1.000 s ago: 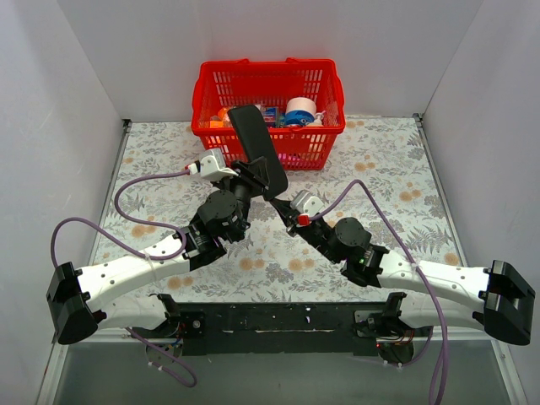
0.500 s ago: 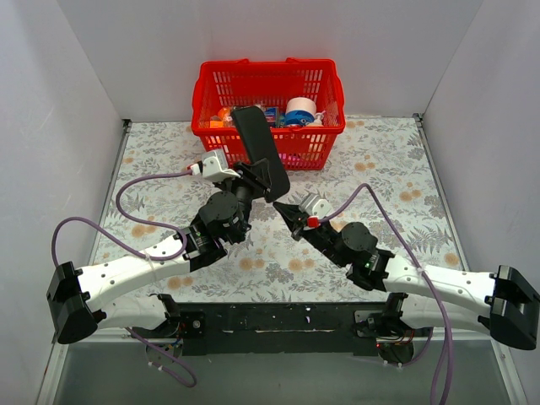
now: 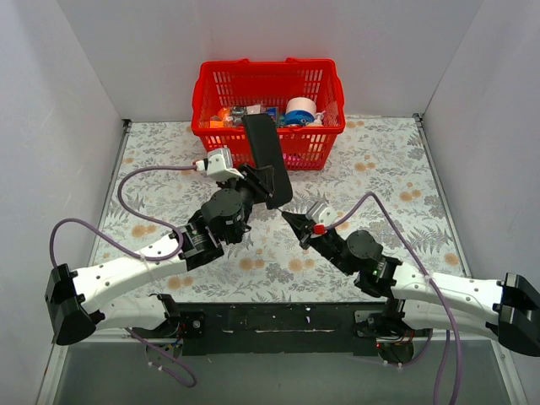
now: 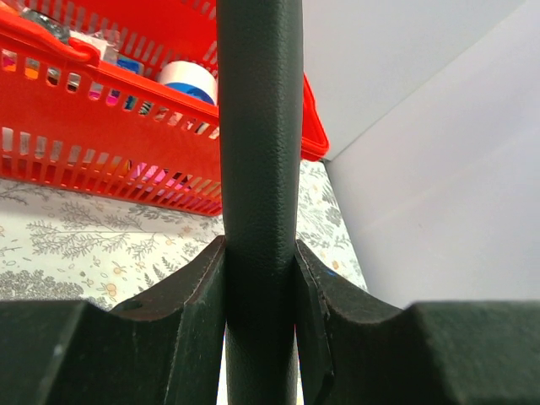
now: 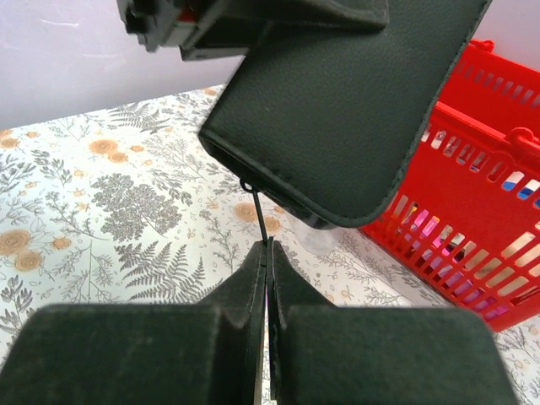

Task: Sort the hair-cutting tools
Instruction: Zip the hairdressing tool bag.

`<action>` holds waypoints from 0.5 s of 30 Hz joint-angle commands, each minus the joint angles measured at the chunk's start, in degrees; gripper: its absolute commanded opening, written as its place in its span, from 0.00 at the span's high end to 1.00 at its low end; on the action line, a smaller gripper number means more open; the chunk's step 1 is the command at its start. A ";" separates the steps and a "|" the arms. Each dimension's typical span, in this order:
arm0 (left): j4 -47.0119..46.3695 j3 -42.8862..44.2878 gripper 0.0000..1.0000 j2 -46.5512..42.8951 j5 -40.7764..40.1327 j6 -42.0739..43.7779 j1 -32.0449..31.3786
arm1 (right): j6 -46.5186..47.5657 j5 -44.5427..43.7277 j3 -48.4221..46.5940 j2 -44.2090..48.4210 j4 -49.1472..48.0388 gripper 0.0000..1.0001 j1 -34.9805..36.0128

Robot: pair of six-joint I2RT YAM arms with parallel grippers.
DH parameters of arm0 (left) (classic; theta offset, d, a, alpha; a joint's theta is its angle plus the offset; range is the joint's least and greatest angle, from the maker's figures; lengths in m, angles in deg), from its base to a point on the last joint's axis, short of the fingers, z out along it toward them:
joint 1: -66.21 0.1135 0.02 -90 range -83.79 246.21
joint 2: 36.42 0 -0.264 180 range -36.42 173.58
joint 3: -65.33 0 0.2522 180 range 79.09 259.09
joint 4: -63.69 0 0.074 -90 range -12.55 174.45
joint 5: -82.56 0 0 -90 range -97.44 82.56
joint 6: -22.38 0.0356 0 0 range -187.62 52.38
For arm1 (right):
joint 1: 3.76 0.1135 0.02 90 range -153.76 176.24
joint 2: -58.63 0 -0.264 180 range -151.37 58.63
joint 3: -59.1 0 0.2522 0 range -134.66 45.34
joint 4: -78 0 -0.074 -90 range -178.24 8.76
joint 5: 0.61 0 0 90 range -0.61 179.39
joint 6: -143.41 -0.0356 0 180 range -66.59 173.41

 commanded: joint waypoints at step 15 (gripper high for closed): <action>16.56 3.84 1.00 -12.95 16.13 -9.84 0.18 | -1.86 -3.45 4.88 13.54 12.89 0.99 0.23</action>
